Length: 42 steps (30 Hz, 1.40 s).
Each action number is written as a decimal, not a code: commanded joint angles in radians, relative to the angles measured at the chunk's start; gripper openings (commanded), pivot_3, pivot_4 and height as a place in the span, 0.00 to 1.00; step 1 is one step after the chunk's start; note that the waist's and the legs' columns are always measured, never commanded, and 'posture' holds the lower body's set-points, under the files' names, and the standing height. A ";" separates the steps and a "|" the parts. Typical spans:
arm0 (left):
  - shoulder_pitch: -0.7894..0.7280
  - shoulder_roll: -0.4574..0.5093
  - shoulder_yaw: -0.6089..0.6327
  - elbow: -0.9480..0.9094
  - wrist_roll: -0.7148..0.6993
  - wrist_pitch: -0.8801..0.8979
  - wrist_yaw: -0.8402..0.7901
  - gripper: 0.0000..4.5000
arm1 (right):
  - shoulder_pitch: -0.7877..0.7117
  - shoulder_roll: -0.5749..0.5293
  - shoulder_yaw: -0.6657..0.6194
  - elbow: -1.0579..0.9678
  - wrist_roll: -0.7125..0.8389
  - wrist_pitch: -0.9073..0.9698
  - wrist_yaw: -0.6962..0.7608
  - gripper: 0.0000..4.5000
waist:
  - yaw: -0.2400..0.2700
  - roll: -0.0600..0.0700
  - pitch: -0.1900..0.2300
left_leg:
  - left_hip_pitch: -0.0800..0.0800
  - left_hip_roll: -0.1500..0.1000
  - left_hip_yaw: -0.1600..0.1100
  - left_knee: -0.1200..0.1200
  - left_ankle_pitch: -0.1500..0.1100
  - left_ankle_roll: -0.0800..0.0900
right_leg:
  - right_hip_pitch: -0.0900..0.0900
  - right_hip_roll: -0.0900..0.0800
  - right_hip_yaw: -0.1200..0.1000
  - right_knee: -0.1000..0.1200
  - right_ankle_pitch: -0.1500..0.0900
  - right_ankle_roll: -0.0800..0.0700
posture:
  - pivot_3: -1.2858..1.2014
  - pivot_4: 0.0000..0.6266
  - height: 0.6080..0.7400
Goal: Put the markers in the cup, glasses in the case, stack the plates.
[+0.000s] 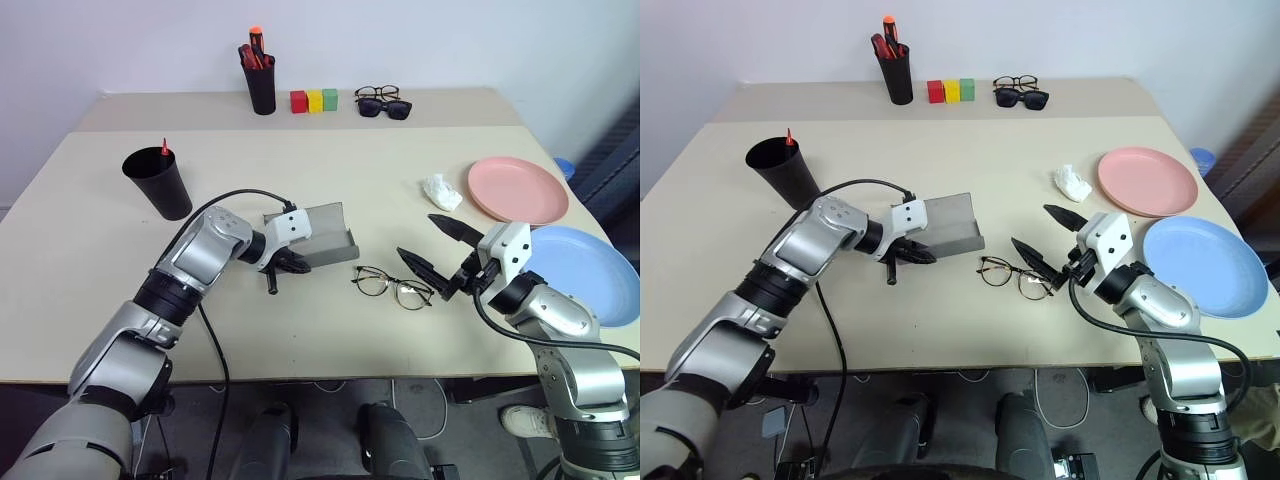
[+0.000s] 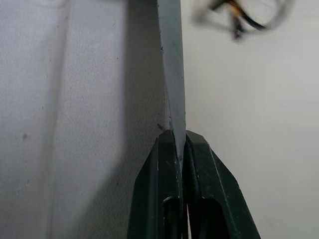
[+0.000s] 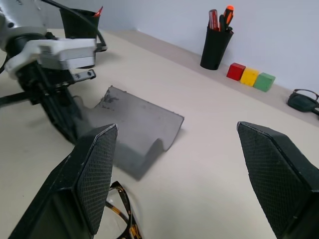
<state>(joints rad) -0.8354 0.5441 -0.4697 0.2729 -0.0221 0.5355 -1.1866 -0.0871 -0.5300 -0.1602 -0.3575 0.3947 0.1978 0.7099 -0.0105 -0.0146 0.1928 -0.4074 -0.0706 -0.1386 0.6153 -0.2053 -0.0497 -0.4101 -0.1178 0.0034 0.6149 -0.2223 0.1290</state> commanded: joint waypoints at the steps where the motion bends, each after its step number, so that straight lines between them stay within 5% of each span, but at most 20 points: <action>1: -0.003 0.000 -0.006 -0.035 0.012 -0.032 -0.029 0.01 | 0.001 -0.008 -0.013 -0.033 0.006 -0.005 -0.010 0.87 | 0.000 0.000 0.000 | 0.000 0.000 0.000 0.000 0.000 0.000 | 0.000 0.000 0.000 0.000 -0.001 0.002 | 0.52 0.24 1.00; 27: -0.086 -0.191 -0.015 0.058 0.085 0.014 0.067 0.01 | 0.007 -0.023 -0.026 -0.060 0.008 0.027 -0.028 0.87 | -0.002 0.000 0.000 | 0.000 0.000 0.000 0.001 0.000 0.001 | 0.000 0.000 0.000 0.001 0.000 0.006 | 0.52 0.24 1.00; 42: -0.100 -0.153 -0.025 0.144 0.132 -0.074 0.046 0.01 | 0.058 -0.055 -0.033 -0.068 0.005 0.019 -0.007 0.87 | -0.004 0.000 0.000 | 0.001 0.000 0.000 0.001 0.000 0.001 | 0.001 0.000 0.000 0.001 0.000 0.006 | 0.52 0.24 1.00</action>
<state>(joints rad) -0.9190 0.3713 -0.4959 0.4100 0.0866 0.4685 -1.1334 -0.0288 -0.5705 -0.1697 -0.3891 0.3951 0.2356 0.6967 -0.0148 -0.0146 0.1928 -0.4068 -0.0706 -0.1385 0.6163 -0.2051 -0.0492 -0.4095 -0.1178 0.0033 0.6157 -0.2224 0.1349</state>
